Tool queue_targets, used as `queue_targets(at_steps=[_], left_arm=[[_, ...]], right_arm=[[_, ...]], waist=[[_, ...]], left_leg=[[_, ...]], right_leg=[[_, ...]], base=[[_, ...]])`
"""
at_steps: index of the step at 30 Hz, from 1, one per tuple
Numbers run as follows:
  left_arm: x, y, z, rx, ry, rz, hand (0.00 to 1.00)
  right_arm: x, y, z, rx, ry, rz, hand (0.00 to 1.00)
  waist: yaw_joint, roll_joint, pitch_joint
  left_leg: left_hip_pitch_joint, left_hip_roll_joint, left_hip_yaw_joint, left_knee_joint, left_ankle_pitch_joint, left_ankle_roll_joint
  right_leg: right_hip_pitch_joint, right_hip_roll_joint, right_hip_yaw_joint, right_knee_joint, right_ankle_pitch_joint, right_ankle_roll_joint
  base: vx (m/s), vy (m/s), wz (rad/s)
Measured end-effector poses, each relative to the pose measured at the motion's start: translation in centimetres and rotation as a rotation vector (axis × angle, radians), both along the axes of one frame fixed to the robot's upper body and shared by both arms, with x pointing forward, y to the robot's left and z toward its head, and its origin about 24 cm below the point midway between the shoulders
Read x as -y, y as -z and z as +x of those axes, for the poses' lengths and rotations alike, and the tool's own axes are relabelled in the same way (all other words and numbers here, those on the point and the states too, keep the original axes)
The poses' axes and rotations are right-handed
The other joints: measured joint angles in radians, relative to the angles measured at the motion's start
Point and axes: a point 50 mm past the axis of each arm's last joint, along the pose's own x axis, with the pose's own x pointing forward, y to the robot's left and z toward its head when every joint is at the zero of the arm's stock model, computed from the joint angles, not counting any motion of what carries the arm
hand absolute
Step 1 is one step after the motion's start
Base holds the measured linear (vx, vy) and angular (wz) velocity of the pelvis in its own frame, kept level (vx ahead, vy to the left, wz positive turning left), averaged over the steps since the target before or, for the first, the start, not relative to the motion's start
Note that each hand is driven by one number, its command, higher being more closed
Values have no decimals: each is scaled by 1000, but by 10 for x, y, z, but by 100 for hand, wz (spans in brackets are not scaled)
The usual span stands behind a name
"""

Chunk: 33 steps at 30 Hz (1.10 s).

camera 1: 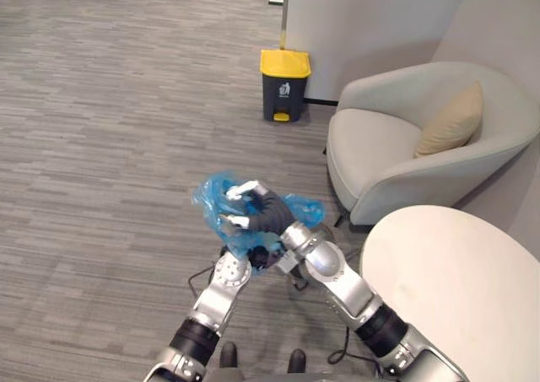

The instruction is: Gather rubbish on tea table into small bin, then transfer packed bag to large trash can.

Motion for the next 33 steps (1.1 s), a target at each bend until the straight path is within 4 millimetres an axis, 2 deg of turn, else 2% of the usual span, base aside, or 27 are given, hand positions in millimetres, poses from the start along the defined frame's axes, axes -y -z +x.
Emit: queue_targets(at_steps=[1,5,6,8,12,14,15,16,18,21,23,26,27,28,29,30,31,33], left_arm=[[-5,2,-2,-8,-15,-4,100],[-41,20,-22,-81,-144,-3,100],[-46,23,-25,-94,-158,-5,100],[-60,33,-38,-142,-206,-8,100],[-85,46,-56,-204,-293,5,100],[-96,56,-65,-257,-318,30,100],[-104,68,-74,-319,-336,49,100],[-107,73,-78,-345,-342,49,100],[-117,88,-92,-428,-374,49,100],[-131,106,-109,-533,-426,40,100],[-137,110,-114,-559,-451,37,100],[-140,112,-117,-579,-450,31,100],[-140,112,-115,-576,-447,28,100],[-140,112,-115,-577,-447,28,100],[-140,112,-114,-575,-446,28,100],[-140,112,-114,-576,-444,29,100],[-140,112,-116,-581,-446,30,100],[-148,111,-117,-587,-450,55,100]], right_arm=[[6,-1,0,26,31,-21,0],[54,-7,0,192,288,-172,0],[59,-6,0,205,320,-191,0],[80,2,-2,203,416,-265,0],[107,24,-13,119,505,-333,0],[120,45,-23,21,523,-379,0],[127,71,-29,-108,507,-408,0],[130,84,-32,-169,507,-419,0],[146,126,-46,-403,542,-426,0],[175,169,-70,-665,659,-419,0],[184,176,-76,-716,698,-414,0],[198,187,-88,-796,759,-412,0],[201,189,-92,-812,778,-408,0],[202,190,-93,-816,785,-405,0],[206,189,-94,-816,810,-405,0],[213,189,-94,-819,850,-410,0],[216,190,-95,-821,862,-416,0],[218,192,-92,-838,876,-422,0]], waist=[[0,0,0],[1,0,0],[1,0,0],[2,1,-1],[2,4,-2],[4,11,-9],[3,18,-14],[2,20,-15],[1,30,-11],[-4,53,7],[-4,59,13],[-3,73,37],[-12,74,46],[-20,70,46],[-26,61,49],[-25,72,55],[-25,80,56],[-21,69,68]], left_leg=[[1,0,0,0,0,0],[7,0,4,0,0,0],[7,0,6,0,0,0],[6,0,13,0,0,1],[5,-2,12,0,-4,5],[2,0,7,0,-11,5],[2,-9,2,0,-12,5],[2,-10,1,0,-12,6],[-13,-14,-4,0,-14,7],[-45,-23,-32,1,-15,8],[-68,-31,-51,7,-15,8],[-138,-47,-104,56,-21,16],[-163,-48,-60,71,-54,65],[-172,-49,-24,72,-66,82],[-193,-36,110,108,-79,101],[-204,-13,287,162,-89,115],[-200,-3,326,170,-88,114],[-189,-11,324,178,-81,98]], right_leg=[[1,0,0,0,0,0],[6,1,4,-3,0,0],[6,1,5,-3,0,0],[8,2,11,-10,1,1],[16,3,21,-29,5,7],[16,2,25,-34,7,10],[18,0,22,-33,6,9],[18,-1,21,-33,6,9],[14,-6,15,-32,1,7],[-13,-16,-18,-5,-18,24],[-33,-24,-39,13,-26,23],[-64,-52,-136,77,-69,30],[-66,-79,-197,93,-87,38],[-70,-93,-216,94,-92,36],[-81,-124,-255,104,-99,36],[-89,-144,-286,123,-110,50],[-86,-144,-298,130,-112,53],[-76,-167,-311,160,-118,68]], base=[[-9,61,-1],[-1,10,-1],[0,0,0],[-9,40,-3],[2,42,1],[18,47,4],[19,51,7],[14,59,7],[-20,55,10],[-16,53,29],[0,41,47],[-12,32,87],[6,30,121],[33,75,134],[123,150,110],[163,183,98],[237,198,77],[182,134,46]])
